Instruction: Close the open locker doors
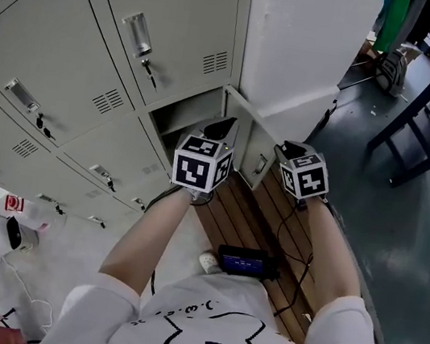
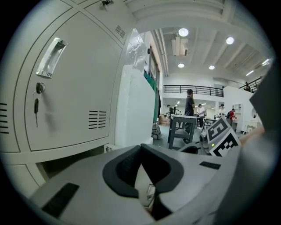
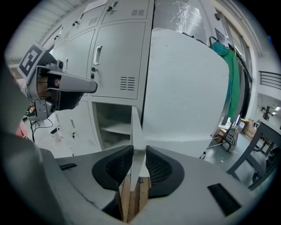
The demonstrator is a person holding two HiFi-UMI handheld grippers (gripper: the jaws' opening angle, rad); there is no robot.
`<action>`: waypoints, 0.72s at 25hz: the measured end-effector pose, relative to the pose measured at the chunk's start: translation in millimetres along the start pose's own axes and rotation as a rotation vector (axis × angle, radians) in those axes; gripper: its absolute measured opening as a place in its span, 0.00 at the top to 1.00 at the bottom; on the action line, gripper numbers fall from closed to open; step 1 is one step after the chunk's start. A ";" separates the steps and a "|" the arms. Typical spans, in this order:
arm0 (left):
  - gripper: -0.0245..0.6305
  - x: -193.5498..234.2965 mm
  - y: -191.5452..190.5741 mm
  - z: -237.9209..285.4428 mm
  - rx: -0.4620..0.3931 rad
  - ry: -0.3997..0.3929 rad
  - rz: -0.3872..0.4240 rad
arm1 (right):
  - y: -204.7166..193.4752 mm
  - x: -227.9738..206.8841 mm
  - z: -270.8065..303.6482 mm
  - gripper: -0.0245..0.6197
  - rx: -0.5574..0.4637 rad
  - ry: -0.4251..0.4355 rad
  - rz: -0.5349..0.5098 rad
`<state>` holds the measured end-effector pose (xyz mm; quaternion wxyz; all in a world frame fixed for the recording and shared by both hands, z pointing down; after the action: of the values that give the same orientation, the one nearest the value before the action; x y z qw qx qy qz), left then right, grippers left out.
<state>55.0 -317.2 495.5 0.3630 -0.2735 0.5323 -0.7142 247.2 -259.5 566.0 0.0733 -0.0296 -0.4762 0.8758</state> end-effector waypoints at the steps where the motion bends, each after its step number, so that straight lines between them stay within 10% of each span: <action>1: 0.93 1.6 -1.2 -3.7 0.000 0.003 -0.001 | -0.3 4.8 -0.8 0.82 0.000 0.005 -0.001; 18: 0.93 43.1 -22.1 -74.5 -0.005 0.097 -0.045 | 8.8 104.8 3.7 0.82 0.002 0.185 -0.043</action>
<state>-33.2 -306.5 495.7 0.3198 -0.2514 0.5445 -0.7335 142.3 -250.8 562.5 0.1356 -0.1000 -0.4669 0.8681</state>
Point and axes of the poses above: the fingertips, and each gripper's own axes: z forward along the fingers, x to its left, y out of its top, the point moved 8 cm from there along -z, backward along the fingers, and after that the axes turned 6 degrees about z, right-handed, at the moved point
